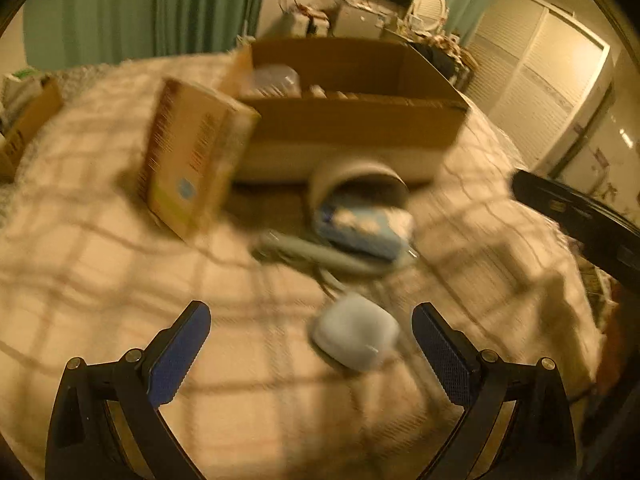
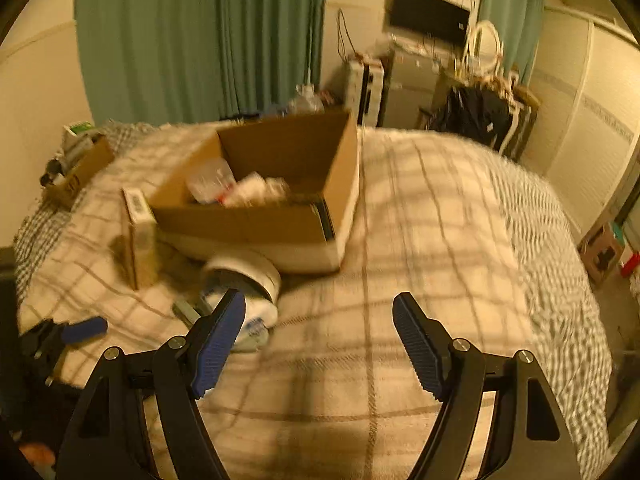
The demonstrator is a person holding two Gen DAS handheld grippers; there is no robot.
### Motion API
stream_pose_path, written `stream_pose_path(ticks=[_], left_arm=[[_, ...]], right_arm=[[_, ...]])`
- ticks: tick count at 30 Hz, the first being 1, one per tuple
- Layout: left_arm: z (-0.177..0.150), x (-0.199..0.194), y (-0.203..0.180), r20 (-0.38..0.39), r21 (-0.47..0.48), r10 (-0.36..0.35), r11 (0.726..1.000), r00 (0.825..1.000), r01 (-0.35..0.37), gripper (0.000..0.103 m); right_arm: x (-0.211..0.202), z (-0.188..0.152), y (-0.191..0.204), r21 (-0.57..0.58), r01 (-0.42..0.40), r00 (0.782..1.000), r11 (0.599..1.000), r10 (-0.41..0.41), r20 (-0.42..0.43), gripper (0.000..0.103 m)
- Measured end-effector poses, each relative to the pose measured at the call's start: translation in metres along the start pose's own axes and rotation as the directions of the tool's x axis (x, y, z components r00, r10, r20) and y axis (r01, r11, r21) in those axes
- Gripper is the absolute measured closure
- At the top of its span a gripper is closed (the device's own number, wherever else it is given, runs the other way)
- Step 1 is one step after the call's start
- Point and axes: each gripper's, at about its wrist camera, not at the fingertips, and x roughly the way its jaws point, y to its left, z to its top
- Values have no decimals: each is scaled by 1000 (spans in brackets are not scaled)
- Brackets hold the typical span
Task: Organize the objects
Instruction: 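Grasp the white earbud case with the left gripper, then grasp the small barcoded box with the right gripper while the left holds the earbud case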
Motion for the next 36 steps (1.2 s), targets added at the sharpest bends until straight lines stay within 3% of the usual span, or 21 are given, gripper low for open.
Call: stream_pose_path(ticks=[2, 4, 6, 9, 10, 16, 20, 23, 29, 34, 36], left_arm=[[-8, 9, -13, -30, 45, 10, 999, 1000, -9, 0], [-12, 23, -30, -42, 131, 99, 987, 994, -93, 1], [-9, 34, -34, -54, 132, 95, 987, 994, -87, 6], [-2, 47, -30, -95, 98, 62, 994, 994, -53, 29], [-2, 50, -30, -105, 99, 58, 994, 993, -47, 45], [-2, 26, -21, -42, 52, 31, 998, 999, -28, 45], [10, -3, 4, 34, -23, 71, 997, 997, -70, 45], [25, -22, 28, 102, -72, 143, 988, 984, -136, 45], [50, -38, 79, 177, -85, 333, 943, 926, -323, 45], [54, -39, 119, 164, -165, 359, 928, 919, -334, 45], [54, -40, 131, 153, -190, 337, 932, 929, -307, 45]], right_arm=[[9, -3, -8, 25, 1, 999, 1000, -1, -32, 27], [10, -2, -14, 47, -13, 999, 999, 15, -39, 27], [10, -3, -15, 53, -14, 999, 998, 16, -36, 27], [10, -2, -13, 50, -11, 999, 999, 13, -38, 27], [10, -2, -12, 49, -12, 999, 999, 14, -40, 27], [7, -1, -8, 50, -26, 999, 998, 28, -24, 27], [6, 0, -1, 39, -67, 998, 997, 68, -12, 27], [9, 1, 13, 9, -107, 994, 994, 107, -19, 27], [16, 8, 56, -67, -188, 982, 980, 185, -48, 27], [34, 24, 102, -134, -272, 961, 953, 263, -82, 27], [49, 29, 121, -150, -309, 948, 939, 290, -132, 27]])
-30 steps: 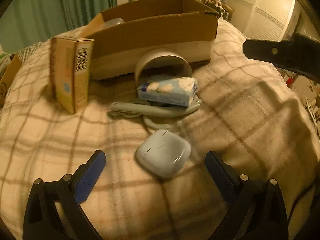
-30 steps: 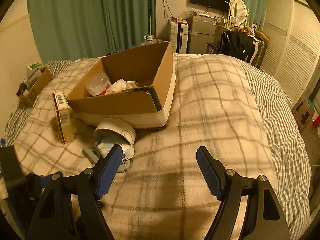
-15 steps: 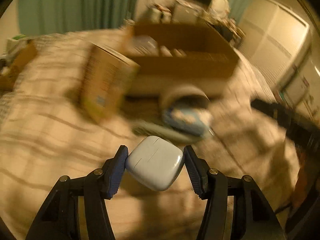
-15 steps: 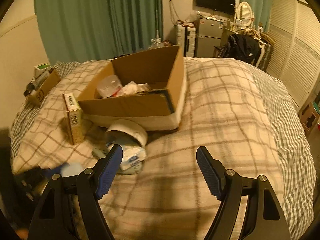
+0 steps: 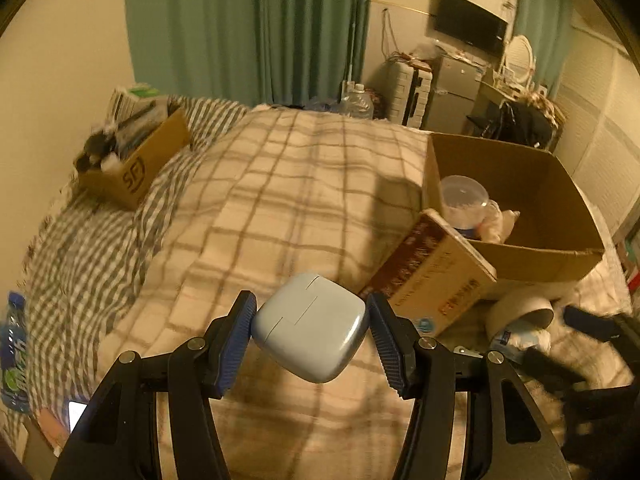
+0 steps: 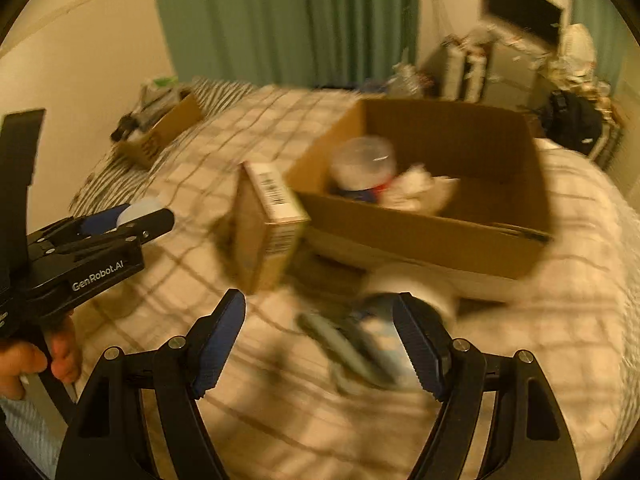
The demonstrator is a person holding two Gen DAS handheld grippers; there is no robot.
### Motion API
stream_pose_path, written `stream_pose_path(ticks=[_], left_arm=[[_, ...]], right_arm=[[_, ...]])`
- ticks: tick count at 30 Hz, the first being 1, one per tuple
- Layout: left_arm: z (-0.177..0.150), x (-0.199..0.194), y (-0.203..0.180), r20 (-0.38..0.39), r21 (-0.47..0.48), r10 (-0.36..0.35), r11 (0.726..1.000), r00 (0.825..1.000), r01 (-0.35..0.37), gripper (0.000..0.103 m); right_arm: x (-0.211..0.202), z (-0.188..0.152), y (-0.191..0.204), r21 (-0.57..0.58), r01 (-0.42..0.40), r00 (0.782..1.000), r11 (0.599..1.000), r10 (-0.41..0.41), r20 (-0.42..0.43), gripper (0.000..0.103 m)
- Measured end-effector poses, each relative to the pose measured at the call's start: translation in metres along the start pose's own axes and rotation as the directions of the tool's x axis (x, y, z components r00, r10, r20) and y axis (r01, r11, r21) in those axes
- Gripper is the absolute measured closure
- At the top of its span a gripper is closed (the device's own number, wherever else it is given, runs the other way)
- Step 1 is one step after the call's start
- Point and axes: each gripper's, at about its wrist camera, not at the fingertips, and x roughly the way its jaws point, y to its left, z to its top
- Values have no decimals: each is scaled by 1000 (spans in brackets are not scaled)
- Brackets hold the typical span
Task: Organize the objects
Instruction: 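Grasp the small barcoded box with the right gripper while the left holds the earbud case, then drop the earbud case and small box into the cardboard box with both grippers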
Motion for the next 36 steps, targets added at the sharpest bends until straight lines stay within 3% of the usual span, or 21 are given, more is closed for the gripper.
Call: stream_pose_path(ticks=[4, 11, 12, 14, 18, 20, 23, 27, 32, 36], left_arm=[[4, -4, 7, 4, -5, -4, 1000, 1000, 4, 45], [1, 5, 16, -40, -28, -21, 999, 999, 20, 45], [0, 8, 16, -49, -27, -23, 999, 999, 21, 45], [-1, 11, 16, -59, -21, -20, 1000, 998, 18, 45], [-3, 12, 13, -71, -14, -10, 1000, 997, 9, 45], [-3, 6, 12, -68, -16, -15, 1000, 998, 14, 45], [-4, -5, 5, -58, 8, -18, 1000, 998, 18, 45], [-3, -29, -7, -30, 26, -52, 998, 998, 52, 45], [17, -58, -32, 41, 59, -118, 992, 992, 115, 45], [46, -69, -64, 100, 103, -203, 976, 974, 193, 45]], right_arm=[[43, 20, 19, -33, -37, 996, 999, 34, -80, 27], [90, 45, 21, -10, -40, 993, 999, 38, -113, 27], [91, 46, 20, 3, -54, 992, 999, 54, -114, 31], [91, 46, 23, -1, -76, 992, 997, 75, -103, 49], [80, 44, 32, -22, -86, 993, 996, 84, -80, 68], [65, 41, 39, -49, -77, 996, 996, 74, -58, 74], [27, 36, 45, -88, -10, 1000, 996, 11, 10, 74], [-37, 36, 36, -80, 7, 992, 997, 3, 124, 74], [-122, 57, 10, -34, 122, 953, 992, -107, 282, 74], [-152, 78, -18, 0, 188, 924, 982, -177, 338, 74]])
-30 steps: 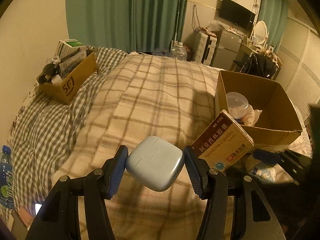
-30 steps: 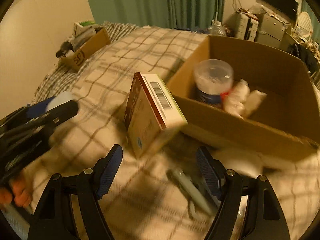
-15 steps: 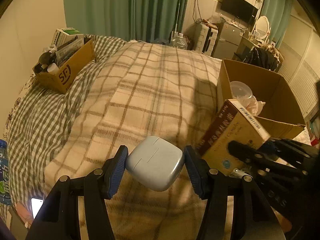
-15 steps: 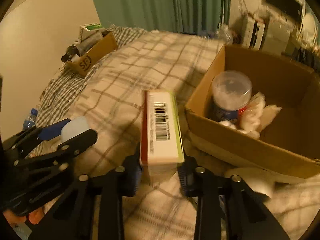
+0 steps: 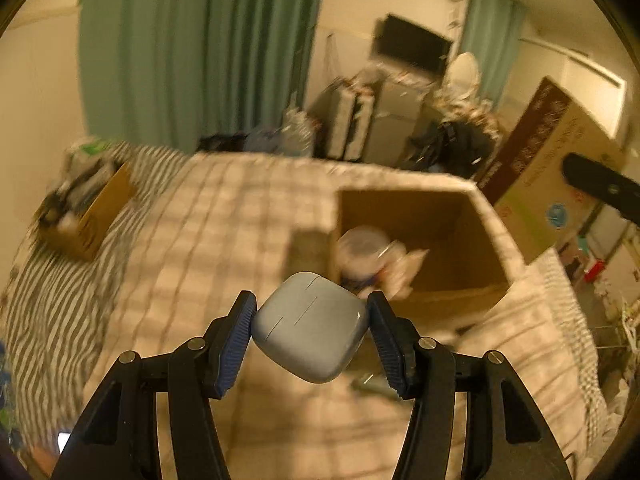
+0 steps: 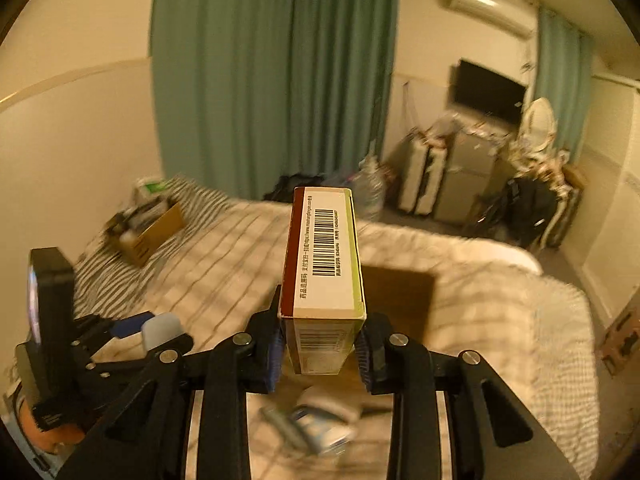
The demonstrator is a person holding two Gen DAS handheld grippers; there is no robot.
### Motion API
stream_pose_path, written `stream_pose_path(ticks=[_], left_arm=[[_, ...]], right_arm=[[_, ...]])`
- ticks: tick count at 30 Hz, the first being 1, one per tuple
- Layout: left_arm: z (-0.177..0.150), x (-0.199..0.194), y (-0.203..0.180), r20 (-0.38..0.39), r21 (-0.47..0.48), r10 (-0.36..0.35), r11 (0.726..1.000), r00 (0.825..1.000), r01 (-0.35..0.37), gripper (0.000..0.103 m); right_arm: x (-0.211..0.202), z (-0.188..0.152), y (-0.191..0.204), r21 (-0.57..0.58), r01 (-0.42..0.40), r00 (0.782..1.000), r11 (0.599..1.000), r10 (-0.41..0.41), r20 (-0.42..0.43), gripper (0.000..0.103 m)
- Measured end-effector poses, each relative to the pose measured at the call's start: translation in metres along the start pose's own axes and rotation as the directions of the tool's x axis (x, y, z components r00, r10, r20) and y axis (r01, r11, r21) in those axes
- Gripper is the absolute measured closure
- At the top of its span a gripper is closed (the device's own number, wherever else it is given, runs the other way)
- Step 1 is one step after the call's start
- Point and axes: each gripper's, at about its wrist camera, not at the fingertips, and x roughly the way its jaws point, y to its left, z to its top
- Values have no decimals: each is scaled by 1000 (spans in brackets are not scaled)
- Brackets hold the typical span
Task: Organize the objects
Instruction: 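Drop the earbud case and small box into the cardboard box with both grippers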
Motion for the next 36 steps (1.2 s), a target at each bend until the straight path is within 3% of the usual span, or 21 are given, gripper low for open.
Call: stream_pose_path(ticks=[5, 12, 18, 22, 24, 25, 26, 27, 30, 36], left_arm=[[41, 27, -39, 57, 74, -60, 996, 997, 55, 45], [82, 109, -66, 19, 97, -106, 990, 994, 104, 45], [81, 163, -80, -27, 144, -126, 981, 992, 128, 45], [72, 179, -85, -47, 174, -121, 976, 992, 127, 43], [70, 182, -86, -56, 177, -125, 975, 991, 133, 31], [67, 179, -83, -52, 174, -119, 977, 992, 127, 17], [67, 175, -83, -38, 168, -107, 979, 994, 112, 9], [67, 167, -81, -20, 161, -102, 982, 995, 104, 7], [69, 143, -76, -20, 154, -99, 983, 995, 101, 5], [62, 66, -57, 28, 136, -29, 990, 999, 25, 0]], right_arm=[[28, 20, -33, 27, 45, 999, 999, -45, 1, 74], [96, 19, -62, 62, 79, 996, 995, -76, -49, 74], [153, -6, -80, 88, 77, 990, 993, -65, -125, 74], [174, -21, -92, 102, 70, 986, 992, -53, -159, 74], [169, -21, -101, 156, 50, 991, 987, -29, -132, 69], [163, -20, -109, 184, 42, 993, 982, -20, -117, 53], [157, -18, -113, 195, 46, 994, 980, -26, -103, 45], [149, -16, -117, 203, 57, 996, 977, -40, -83, 39], [115, -10, -122, 203, 117, 993, 972, -110, -44, 39], [29, -1, -110, 170, 198, 979, 965, -204, 17, 32]])
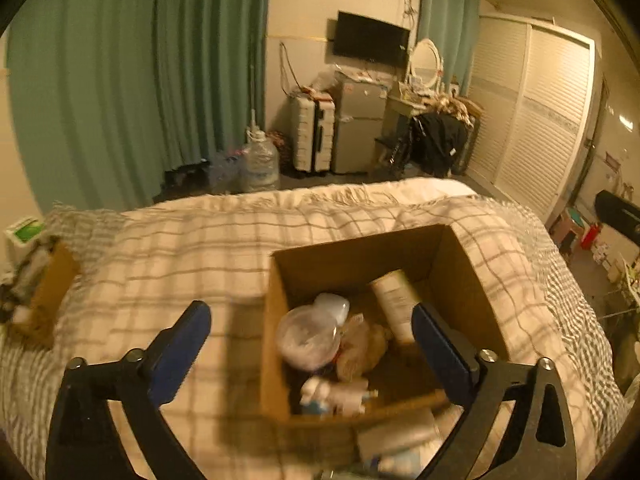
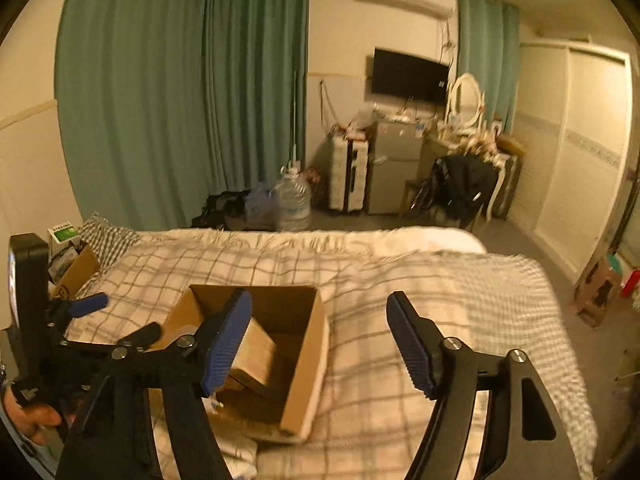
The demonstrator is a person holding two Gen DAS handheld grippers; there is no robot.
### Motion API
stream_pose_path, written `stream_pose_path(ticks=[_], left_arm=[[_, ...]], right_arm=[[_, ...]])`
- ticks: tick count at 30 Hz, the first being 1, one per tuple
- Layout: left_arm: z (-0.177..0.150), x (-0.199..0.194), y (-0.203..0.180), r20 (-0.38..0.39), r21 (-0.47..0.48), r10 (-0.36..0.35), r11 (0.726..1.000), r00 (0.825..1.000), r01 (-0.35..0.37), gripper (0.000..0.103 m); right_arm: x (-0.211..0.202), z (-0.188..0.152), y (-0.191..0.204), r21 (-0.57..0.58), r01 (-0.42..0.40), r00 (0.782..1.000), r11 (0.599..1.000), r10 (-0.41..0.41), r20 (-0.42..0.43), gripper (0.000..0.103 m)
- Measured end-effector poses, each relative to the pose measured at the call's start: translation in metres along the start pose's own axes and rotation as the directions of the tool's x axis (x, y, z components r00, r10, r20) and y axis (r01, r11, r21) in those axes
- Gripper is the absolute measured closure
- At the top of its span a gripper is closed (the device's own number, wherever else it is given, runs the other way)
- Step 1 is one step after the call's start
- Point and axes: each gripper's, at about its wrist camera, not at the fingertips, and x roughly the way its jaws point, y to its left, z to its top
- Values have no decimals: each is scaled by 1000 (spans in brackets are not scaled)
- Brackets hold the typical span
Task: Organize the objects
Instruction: 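Drop the earbud case and small box into the cardboard box with both grippers, then grasp the blue Vinda tissue pack with the right gripper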
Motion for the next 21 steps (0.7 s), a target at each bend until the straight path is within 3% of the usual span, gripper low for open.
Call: stream_pose_path(ticks=[5, 10, 13, 17, 21], left_arm=[[-21, -50, 13, -3, -57, 40, 998, 999, -40, 0], [-67, -62, 25, 5, -102, 93, 991, 996, -92, 0], [-97, -42, 29, -46, -106, 130, 985, 990, -134, 0], [-129, -13, 33, -129, -87, 121, 987, 984, -133, 0], [-136, -1, 39, -178, -111, 116, 984, 977, -137, 0]], right_arm=[[-62, -9, 13, -42, 11, 999, 999, -10, 39, 26], [-81, -45, 37, -109, -8, 1000, 994, 11, 27, 15], [-58, -83, 58, -148, -62, 998, 987, 58, -28, 14], [-8, -134, 77, -195, -102, 988, 975, 76, -137, 14], [43, -167, 80, -135, -197, 928, 971, 140, -345, 14]])
